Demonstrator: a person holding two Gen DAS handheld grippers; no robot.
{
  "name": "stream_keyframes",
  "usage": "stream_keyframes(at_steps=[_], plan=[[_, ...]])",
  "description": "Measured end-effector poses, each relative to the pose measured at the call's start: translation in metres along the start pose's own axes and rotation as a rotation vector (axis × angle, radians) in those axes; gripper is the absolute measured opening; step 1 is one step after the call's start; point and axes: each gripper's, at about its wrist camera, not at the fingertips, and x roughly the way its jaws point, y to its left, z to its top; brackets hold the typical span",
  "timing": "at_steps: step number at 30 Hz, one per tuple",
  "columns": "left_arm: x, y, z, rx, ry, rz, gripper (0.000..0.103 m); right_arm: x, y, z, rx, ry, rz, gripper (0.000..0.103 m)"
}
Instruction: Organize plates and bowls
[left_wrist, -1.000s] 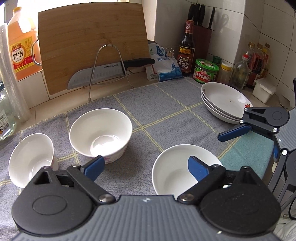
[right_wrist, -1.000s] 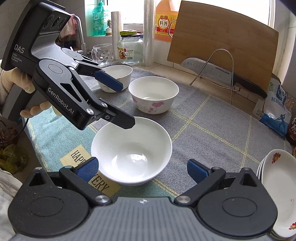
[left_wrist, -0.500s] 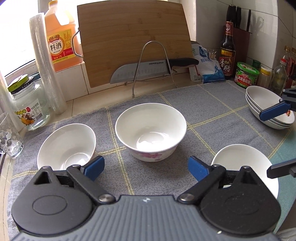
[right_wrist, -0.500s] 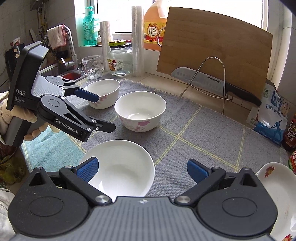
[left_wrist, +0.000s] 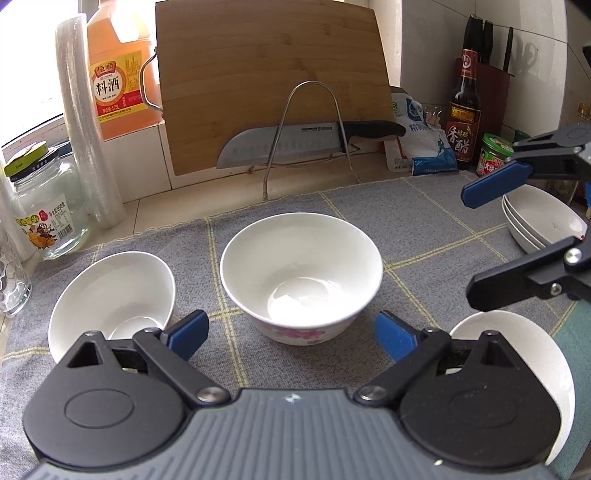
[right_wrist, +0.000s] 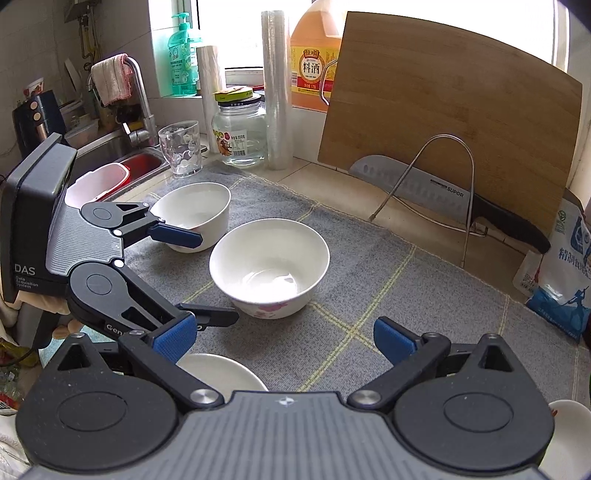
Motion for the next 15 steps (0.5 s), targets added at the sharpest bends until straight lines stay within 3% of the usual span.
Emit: stream_keyframes(at_steps=[15], plan=[[0.014, 0.000, 0.004, 0.002, -0.005, 0.002, 0.096, 0.060, -0.019, 0.043, 0.002, 0.049, 0.084, 0.099]])
